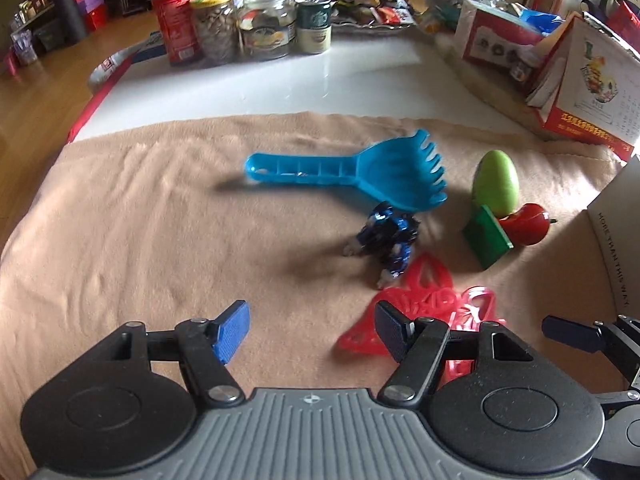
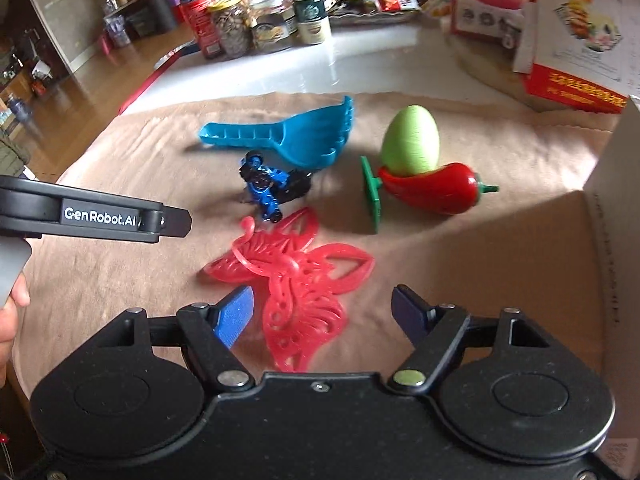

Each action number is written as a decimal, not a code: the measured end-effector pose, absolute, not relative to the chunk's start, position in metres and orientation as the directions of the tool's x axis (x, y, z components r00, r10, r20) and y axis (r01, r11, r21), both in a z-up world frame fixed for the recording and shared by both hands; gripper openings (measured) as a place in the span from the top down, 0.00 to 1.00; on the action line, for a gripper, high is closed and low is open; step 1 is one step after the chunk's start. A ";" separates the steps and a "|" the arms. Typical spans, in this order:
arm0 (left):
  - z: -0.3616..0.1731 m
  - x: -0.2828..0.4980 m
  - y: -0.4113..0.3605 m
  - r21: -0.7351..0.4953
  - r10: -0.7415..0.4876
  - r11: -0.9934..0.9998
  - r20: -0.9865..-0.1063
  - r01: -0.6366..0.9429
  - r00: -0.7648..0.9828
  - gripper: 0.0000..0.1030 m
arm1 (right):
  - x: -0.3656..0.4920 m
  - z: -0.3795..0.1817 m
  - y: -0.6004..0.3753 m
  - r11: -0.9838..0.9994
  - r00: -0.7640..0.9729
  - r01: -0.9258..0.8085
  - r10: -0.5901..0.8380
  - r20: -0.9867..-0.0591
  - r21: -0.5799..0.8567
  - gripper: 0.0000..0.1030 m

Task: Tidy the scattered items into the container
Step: 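Withdraw both open tools from the box back toward the toys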

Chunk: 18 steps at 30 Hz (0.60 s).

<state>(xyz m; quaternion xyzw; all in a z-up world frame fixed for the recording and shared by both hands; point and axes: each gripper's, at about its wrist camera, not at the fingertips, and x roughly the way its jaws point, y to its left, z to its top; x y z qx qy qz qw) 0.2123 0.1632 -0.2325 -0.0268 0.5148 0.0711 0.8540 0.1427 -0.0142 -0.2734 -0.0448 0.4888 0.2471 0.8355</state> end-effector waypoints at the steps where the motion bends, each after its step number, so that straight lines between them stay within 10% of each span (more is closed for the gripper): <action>1: -0.235 0.212 0.166 0.026 0.093 0.988 -0.884 -0.150 0.459 0.32 | 0.143 -0.276 -0.011 0.872 0.401 -0.461 0.368 -0.839 0.163 0.29; 18: -0.249 0.205 0.180 0.036 0.110 0.985 -0.881 -0.167 0.460 0.32 | 0.231 -0.256 -0.031 0.934 0.585 -0.346 0.292 -0.756 0.093 0.19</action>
